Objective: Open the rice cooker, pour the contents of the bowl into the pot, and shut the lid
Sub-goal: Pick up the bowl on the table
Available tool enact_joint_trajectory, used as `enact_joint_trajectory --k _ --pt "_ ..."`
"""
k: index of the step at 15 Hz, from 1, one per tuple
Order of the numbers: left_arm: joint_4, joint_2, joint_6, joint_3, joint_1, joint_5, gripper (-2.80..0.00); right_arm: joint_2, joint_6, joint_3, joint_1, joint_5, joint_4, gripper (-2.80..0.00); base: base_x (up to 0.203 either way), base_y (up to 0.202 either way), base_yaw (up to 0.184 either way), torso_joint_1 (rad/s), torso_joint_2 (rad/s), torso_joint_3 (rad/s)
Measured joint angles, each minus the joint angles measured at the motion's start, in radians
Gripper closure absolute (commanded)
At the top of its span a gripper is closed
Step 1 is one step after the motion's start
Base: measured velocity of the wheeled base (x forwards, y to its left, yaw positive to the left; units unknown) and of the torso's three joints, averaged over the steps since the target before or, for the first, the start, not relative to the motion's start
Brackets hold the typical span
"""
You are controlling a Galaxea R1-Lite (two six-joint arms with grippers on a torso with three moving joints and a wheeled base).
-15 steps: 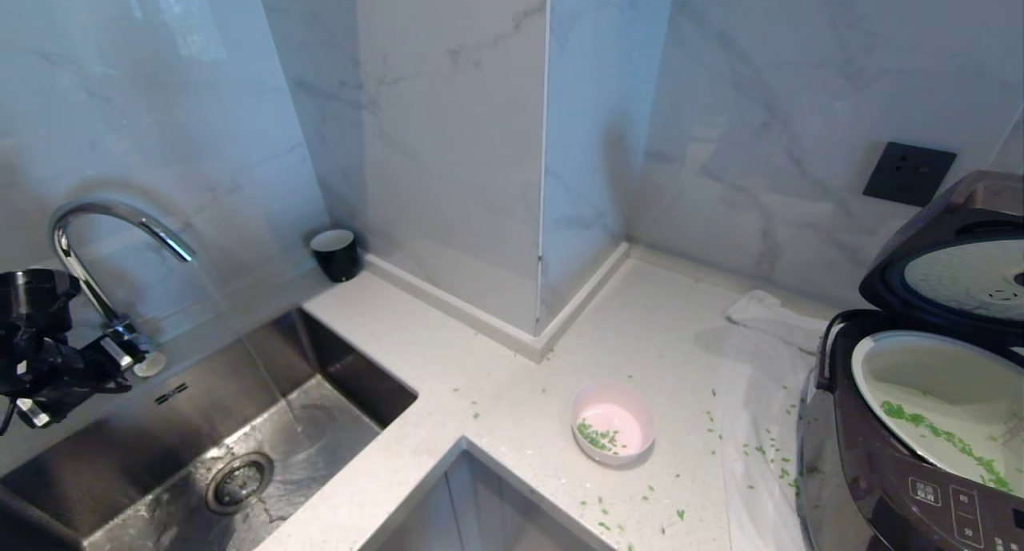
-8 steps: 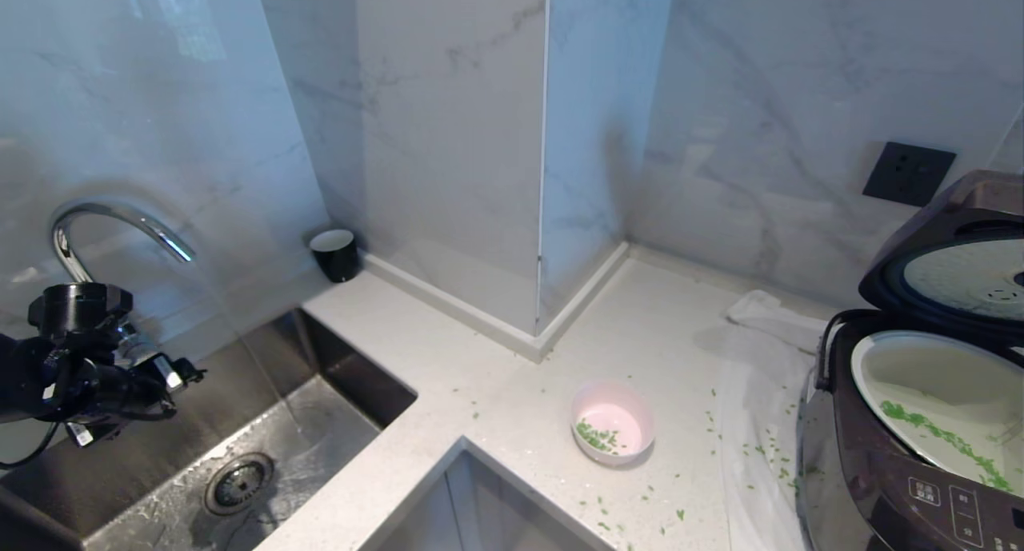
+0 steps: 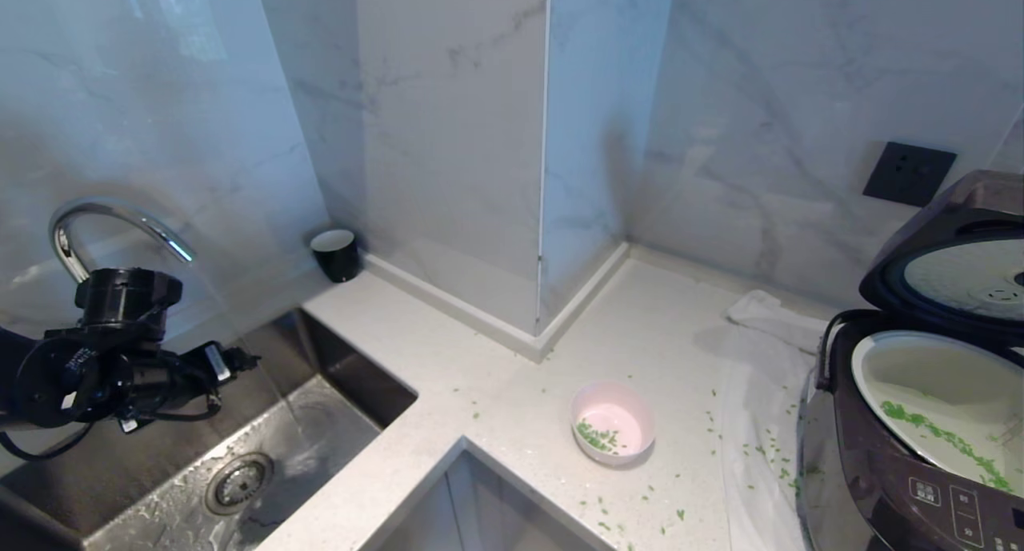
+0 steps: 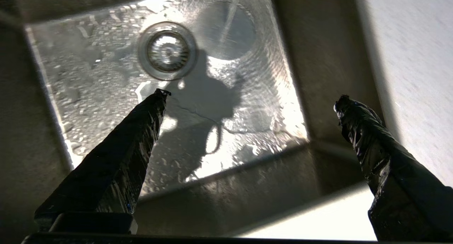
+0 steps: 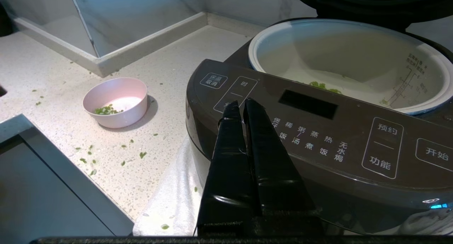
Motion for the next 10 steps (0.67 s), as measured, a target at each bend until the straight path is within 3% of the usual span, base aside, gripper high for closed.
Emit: enact_joint_trajectory --k 1,10 --pt "0.000 -0.013 -0.001 0.004 -0.027 0.001 0.00 0.000 0.000 0.000 0.000 0.000 0.000 0.00 0.000 0.000 0.000 0.000 0.00 0.000" --pt "0.034 -0.069 -0.004 -0.013 -0.204 0.009 0.00 0.000 0.000 0.000 0.000 0.000 0.000 0.00 0.000 0.000 0.000 0.000 0.00 0.000"
